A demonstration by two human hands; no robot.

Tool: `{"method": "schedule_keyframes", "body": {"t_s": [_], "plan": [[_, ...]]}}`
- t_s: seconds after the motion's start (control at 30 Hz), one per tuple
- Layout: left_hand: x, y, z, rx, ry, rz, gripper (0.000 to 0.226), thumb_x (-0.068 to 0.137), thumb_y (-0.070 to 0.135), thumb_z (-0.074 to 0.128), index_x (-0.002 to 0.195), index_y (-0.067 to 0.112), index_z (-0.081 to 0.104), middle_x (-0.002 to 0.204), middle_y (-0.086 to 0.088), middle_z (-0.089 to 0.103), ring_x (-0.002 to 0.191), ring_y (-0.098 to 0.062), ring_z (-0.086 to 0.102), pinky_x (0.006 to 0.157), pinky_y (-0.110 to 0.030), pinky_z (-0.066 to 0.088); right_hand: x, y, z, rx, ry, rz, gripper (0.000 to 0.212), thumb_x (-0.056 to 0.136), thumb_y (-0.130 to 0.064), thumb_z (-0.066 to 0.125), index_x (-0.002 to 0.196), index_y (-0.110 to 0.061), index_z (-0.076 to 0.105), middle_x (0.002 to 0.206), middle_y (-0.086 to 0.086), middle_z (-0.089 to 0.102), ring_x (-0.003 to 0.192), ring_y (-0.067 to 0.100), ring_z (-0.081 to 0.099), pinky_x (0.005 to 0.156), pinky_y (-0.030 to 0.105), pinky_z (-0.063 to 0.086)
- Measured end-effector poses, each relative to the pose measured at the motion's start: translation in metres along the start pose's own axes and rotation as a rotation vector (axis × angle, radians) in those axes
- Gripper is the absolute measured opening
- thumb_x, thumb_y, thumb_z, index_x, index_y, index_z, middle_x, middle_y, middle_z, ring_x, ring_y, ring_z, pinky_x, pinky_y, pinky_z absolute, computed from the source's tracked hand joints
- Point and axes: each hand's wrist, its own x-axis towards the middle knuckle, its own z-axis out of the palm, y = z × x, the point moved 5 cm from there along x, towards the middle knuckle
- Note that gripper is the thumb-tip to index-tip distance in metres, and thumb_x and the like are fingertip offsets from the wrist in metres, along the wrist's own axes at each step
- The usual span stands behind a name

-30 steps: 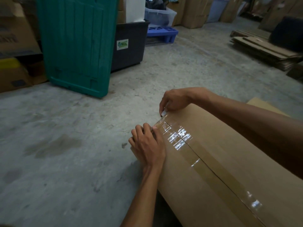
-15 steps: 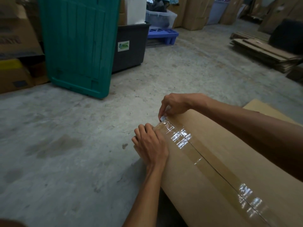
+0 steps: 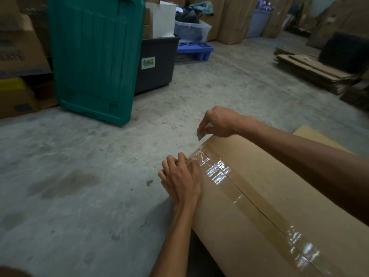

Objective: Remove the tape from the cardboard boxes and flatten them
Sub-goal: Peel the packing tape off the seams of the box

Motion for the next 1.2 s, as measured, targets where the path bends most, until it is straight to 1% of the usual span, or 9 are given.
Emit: {"method": "schedule_keyframes", "body": {"t_s": [0.17,0.37,0.6,0.77,0.87,0.97,1.07,1.13,1.2], "plan": [[0.015,0.001,0.004,-0.147,-0.092,0.116,0.024,0.098,0.046,0.046,0.080,0.030,0.044,0.090,0.005,0.053,0.092,-0.019,0.045,0.077,-0.031,0.026,-0.032,-0.005,0.005,-0.131,0.230,0.027,0.028,0.087,-0.057,0.060,0.109,-0.045,0.074,0.106,-0.005,0.075,0.094,0.024,0.069,0.068,0.033,0.054],[0.017,0.017,-0.005,-0.232,-0.073,0.108,0.024,0.097,0.038,0.052,0.077,0.027,0.045,0.084,0.010,0.053,0.086,-0.014,0.042,0.076,-0.028,0.021,-0.054,-0.013,0.009,-0.174,0.307,-0.002,0.025,0.091,-0.043,0.057,0.110,-0.043,0.073,0.099,-0.003,0.075,0.091,0.025,0.069,0.062,0.031,0.051],[0.027,0.031,-0.020,-0.128,0.003,0.063,0.029,0.095,0.033,0.058,0.071,0.026,0.042,0.083,0.007,0.056,0.084,-0.018,0.048,0.074,-0.029,0.023,-0.055,-0.031,0.009,-0.280,0.313,-0.016,0.030,0.093,-0.024,0.053,0.110,-0.036,0.074,0.098,0.000,0.072,0.084,0.029,0.068,0.054,0.029,0.030],[0.045,0.039,-0.025,-0.094,0.042,0.063,0.027,0.094,0.029,0.059,0.071,0.023,0.045,0.083,0.005,0.056,0.080,-0.020,0.047,0.073,-0.031,0.023,-0.060,-0.033,0.020,-0.313,0.308,0.012,0.026,0.094,-0.017,0.046,0.093,-0.011,0.071,0.089,0.006,0.064,0.076,0.034,0.063,0.055,0.034,0.028],[0.062,0.045,-0.014,-0.115,0.009,0.066,0.027,0.094,0.031,0.060,0.071,0.021,0.048,0.084,0.006,0.054,0.081,-0.019,0.046,0.076,-0.030,0.023,-0.070,-0.018,0.032,-0.297,0.311,0.032,0.025,0.096,-0.017,0.045,0.092,-0.012,0.069,0.084,0.004,0.059,0.070,0.033,0.060,0.054,0.034,0.027],[0.087,0.049,0.005,-0.106,-0.042,0.074,0.026,0.091,0.029,0.062,0.069,0.021,0.051,0.088,0.001,0.062,0.087,-0.027,0.056,0.079,-0.033,0.031,-0.084,0.001,0.036,-0.219,0.343,0.073,0.027,0.095,-0.019,0.046,0.102,-0.021,0.072,0.088,0.001,0.063,0.075,0.031,0.063,0.054,0.033,0.029],[0.117,0.035,0.026,-0.074,-0.112,-0.022,0.022,0.090,0.030,0.062,0.071,0.020,0.057,0.100,-0.005,0.070,0.098,-0.033,0.061,0.089,-0.036,0.043,-0.122,0.014,0.065,-0.172,0.233,0.068,0.026,0.098,-0.023,0.045,0.101,-0.018,0.070,0.091,0.004,0.064,0.079,0.032,0.064,0.056,0.036,0.035],[0.132,0.025,0.032,-0.033,-0.146,-0.077,0.018,0.090,0.031,0.061,0.077,0.019,0.065,0.105,-0.009,0.071,0.102,-0.035,0.062,0.092,-0.037,0.045,-0.155,0.019,0.090,-0.122,0.146,0.082,0.032,0.101,-0.026,0.036,0.104,-0.014,0.066,0.090,0.007,0.062,0.077,0.032,0.062,0.057,0.039,0.042],[0.136,0.022,0.041,0.038,-0.186,-0.094,0.017,0.090,0.028,0.059,0.088,0.018,0.071,0.111,-0.013,0.069,0.108,-0.038,0.060,0.093,-0.038,0.044,-0.181,0.028,0.108,-0.139,0.128,0.122,0.046,0.096,-0.028,0.024,0.115,-0.018,0.064,0.087,0.004,0.058,0.070,0.029,0.061,0.052,0.038,0.039]]}}
